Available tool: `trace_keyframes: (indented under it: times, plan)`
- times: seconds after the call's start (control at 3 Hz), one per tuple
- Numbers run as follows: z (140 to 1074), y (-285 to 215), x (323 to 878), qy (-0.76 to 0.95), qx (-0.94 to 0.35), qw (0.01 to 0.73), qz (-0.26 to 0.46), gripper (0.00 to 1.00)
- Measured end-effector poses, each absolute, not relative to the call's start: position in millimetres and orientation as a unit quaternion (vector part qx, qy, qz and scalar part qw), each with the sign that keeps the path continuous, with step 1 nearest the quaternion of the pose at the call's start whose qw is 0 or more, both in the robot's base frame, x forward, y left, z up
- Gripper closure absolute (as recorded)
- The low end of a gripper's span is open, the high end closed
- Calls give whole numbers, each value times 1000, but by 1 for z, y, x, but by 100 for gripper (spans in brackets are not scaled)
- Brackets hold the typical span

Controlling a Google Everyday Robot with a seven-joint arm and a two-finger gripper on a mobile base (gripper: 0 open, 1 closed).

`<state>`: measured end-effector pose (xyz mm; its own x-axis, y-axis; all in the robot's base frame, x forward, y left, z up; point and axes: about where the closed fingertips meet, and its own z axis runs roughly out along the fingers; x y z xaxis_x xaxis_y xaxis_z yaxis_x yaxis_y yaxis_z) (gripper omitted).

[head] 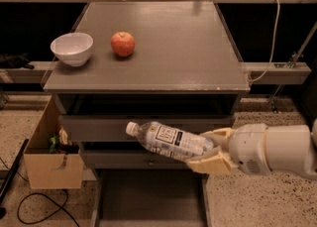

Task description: Place blue plastic bottle into bottom drawer

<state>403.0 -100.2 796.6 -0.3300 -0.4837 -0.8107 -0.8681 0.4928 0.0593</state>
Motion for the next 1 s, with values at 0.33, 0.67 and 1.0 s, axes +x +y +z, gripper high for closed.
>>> trace_keyframes:
  times: [0.33, 0.67, 1.0]
  plan:
    - [752, -91, 410, 770, -444, 383, 252, 100]
    - [752, -91, 410, 770, -444, 383, 252, 100]
    - [732, -84, 417, 778, -429, 378, 261, 100]
